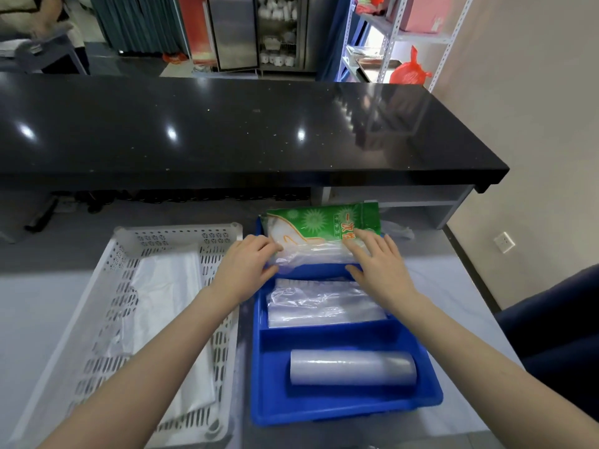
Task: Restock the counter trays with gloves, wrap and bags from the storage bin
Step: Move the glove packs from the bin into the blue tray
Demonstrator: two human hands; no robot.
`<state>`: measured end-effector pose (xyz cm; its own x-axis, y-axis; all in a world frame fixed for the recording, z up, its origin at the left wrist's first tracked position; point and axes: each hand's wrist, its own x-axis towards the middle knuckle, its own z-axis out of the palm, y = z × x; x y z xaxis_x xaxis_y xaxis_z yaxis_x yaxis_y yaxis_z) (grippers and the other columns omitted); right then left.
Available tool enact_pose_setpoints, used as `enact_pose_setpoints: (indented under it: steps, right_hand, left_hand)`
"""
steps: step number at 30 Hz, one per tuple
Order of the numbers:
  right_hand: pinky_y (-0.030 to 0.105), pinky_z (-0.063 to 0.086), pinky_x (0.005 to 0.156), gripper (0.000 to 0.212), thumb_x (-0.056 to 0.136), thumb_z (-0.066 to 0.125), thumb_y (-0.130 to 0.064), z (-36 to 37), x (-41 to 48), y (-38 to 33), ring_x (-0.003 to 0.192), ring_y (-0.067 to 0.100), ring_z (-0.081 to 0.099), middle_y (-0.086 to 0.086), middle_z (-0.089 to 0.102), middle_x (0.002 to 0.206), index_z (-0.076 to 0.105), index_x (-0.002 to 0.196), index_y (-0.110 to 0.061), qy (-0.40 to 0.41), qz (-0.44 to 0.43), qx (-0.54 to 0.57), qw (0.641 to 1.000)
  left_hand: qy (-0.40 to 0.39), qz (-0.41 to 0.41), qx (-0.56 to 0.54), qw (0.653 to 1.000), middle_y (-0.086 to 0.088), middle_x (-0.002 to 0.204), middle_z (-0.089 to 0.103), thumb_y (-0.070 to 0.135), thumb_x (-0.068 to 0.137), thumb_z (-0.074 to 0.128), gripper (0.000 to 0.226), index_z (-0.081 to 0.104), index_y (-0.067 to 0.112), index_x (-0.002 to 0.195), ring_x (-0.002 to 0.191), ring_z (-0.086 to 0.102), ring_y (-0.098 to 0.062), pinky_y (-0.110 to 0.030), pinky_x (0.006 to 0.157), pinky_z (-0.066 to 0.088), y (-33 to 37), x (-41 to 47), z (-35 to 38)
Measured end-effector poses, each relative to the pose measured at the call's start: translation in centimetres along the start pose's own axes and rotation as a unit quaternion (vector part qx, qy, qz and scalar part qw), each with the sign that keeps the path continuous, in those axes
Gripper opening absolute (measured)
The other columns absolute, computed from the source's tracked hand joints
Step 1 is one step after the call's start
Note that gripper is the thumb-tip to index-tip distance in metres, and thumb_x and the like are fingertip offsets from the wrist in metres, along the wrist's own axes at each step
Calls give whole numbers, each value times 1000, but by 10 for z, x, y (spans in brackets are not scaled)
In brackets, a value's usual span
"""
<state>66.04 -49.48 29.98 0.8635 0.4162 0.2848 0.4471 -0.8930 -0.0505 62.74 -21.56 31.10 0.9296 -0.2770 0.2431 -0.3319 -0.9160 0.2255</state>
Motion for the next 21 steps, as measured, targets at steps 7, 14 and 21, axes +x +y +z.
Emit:
enact_pose_setpoints:
  steps: [7,14,21]
  right_hand:
    - [49,26,114,46,86,65,-22,-22,6,-22,133,30,41,11,47,142,53,131,-17,-11,-43,-17,999]
    - [37,42,84,35,80,66,-5,-33,5,-25,100,27,50,7,56,112,62,113,-15,-1,-47,-50,998]
    - [39,40,90,44,90,56,-21,-9,19,-18,117,28,47,6,54,131,49,133,-19,-70,-44,5,997]
  left_hand:
    - [16,-68,-3,998,-1,120,58,30,88,61,44,52,20,129,111,51,-21,-36,92,44,16,-37,-23]
    - [-1,-61,29,998,-3,117,60,19,87,59,33,59,16,120,106,54,-23,-36,87,46,58,-50,-20]
    - [-100,-52,60,992,-2,160,15,30,91,53,59,33,22,146,140,26,-23,-43,104,39,78,-10,20]
